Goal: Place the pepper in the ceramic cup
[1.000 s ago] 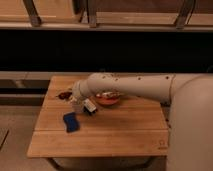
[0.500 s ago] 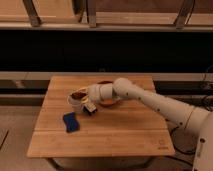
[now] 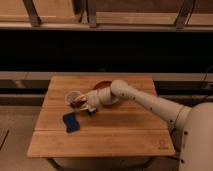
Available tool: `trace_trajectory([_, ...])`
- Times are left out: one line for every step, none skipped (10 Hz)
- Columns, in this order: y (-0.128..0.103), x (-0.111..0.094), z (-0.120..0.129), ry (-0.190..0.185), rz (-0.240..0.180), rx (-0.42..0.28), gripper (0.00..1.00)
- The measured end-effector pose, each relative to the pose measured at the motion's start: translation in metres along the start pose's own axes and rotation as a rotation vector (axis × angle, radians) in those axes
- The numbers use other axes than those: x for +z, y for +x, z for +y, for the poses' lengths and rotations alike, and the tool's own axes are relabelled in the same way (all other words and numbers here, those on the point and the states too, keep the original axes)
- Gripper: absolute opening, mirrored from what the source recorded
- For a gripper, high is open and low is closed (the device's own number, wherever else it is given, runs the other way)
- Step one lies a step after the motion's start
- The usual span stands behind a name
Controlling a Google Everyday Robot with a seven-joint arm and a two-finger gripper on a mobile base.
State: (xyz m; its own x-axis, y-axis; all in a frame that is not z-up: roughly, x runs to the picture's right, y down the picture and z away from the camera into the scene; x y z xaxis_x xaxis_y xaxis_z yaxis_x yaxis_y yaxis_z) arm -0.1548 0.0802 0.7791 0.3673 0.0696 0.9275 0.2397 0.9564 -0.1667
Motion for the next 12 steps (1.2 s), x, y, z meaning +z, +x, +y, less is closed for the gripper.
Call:
trace_trajectory([-0.005, -0.001, -0.006, -0.007, 0.011, -0.025, 0.00])
trace_trajectory([-0.011, -0.003, -0.011, -0.007, 0.024, -0.048, 0.00])
trace_trajectory([-0.016, -0.005, -0.014, -0.007, 0.039, -0.067, 0.00])
trace_trajectory([-0.025, -0.007, -0.020, -0.005, 0.064, -0.098, 0.00])
trace_trajectory([-0.030, -0.008, -0.022, -0.009, 0.082, -0.117, 0.00])
trace_trajectory([-0.035, -0.006, -0.024, -0.018, 0.087, -0.132, 0.00])
trace_trajectory([-0.040, 0.000, -0.025, -0.040, 0.083, -0.145, 0.00])
trace_trajectory([-0.045, 0.009, -0.028, -0.070, 0.072, -0.167, 0.00])
trace_trajectory([-0.048, 0.016, -0.033, -0.091, 0.066, -0.187, 0.00])
trace_trajectory([-0.050, 0.025, -0.040, -0.120, 0.059, -0.214, 0.00])
trace_trajectory([-0.049, 0.032, -0.048, -0.142, 0.059, -0.227, 0.00])
trace_trajectory([-0.047, 0.035, -0.052, -0.154, 0.061, -0.229, 0.00])
